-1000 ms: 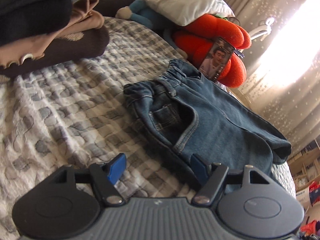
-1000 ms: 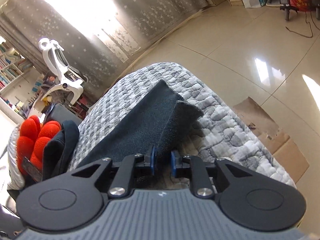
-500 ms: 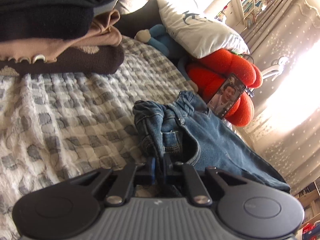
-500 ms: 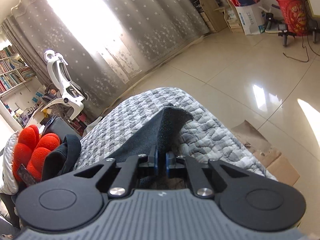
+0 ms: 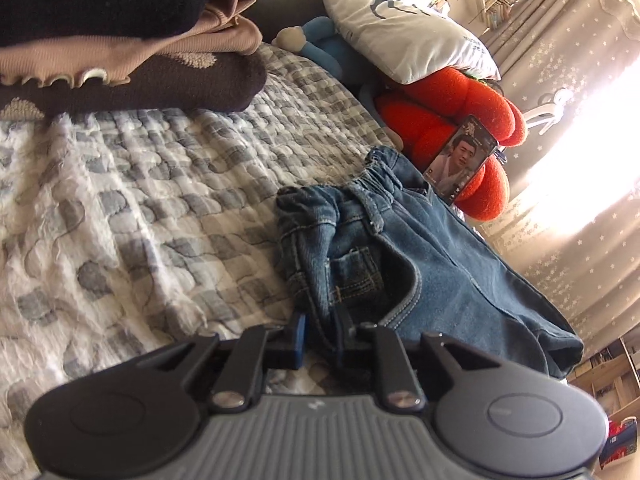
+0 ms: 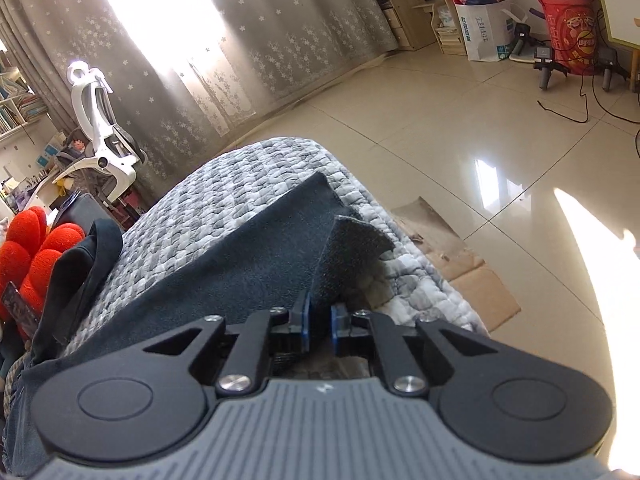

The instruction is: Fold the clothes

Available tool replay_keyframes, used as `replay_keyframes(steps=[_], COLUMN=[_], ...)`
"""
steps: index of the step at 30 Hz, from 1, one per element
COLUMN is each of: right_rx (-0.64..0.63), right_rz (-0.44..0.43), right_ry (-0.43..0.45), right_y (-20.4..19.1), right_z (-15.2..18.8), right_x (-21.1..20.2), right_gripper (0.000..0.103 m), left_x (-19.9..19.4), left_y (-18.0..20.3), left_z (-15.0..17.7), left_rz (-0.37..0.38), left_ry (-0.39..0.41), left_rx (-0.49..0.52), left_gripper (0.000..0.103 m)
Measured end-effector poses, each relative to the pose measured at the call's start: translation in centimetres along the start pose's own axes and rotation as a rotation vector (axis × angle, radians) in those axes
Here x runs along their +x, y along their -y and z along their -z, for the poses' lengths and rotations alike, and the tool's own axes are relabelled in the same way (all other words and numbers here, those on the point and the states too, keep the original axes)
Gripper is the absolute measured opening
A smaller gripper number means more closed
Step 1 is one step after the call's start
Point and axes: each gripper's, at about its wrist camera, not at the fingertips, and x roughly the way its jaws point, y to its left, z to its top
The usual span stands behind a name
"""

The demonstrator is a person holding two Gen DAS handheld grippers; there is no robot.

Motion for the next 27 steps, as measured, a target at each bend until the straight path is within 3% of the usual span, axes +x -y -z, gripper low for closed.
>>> replay_keyframes(steps=[2, 4, 6, 11, 16, 27], right_rx=[-0.005, -0.022, -0.047, -0.055, -0.134, -0.241], right_rz=[0.016, 0.046, 0.075, 0.038, -0.008, -0.157], right_ry=[0.014, 0.036, 0.06, 0.066, 0.093, 0.032], right_y=[-0.1, -0.3, -0.6, -1.8, -5.6, -14.6], right_z=[-0.5, -1.0, -1.5, -3.1, -4.8, -7.2], right_x=[-0.3, -0.6, -0.8, -0.3, 0.7, 4.1], right_gripper=[0.025, 0.038, 0.04, 0.041, 0.046, 0.047], left_x=[-0.6, -1.1, -1.6, -1.3, 0.8, 4.8], left_y=[0.2, 0.4, 0.7, 3.1, 8.4, 21.4], left_z=[-0.6, -1.0, -1.4, -2.8, -3.9, -3.8], left_rz=[-0.014, -0.028, -0.048, -0.026, 0.043, 0.198], left_ry=[0.007, 0.016, 0.033, 0.071, 0.081, -0.031], left_rx=[0.022, 0.044, 0.065, 0.135, 0.274, 0.47], left_gripper=[0.048, 0.058, 0.07, 0.078, 0.081, 0.085])
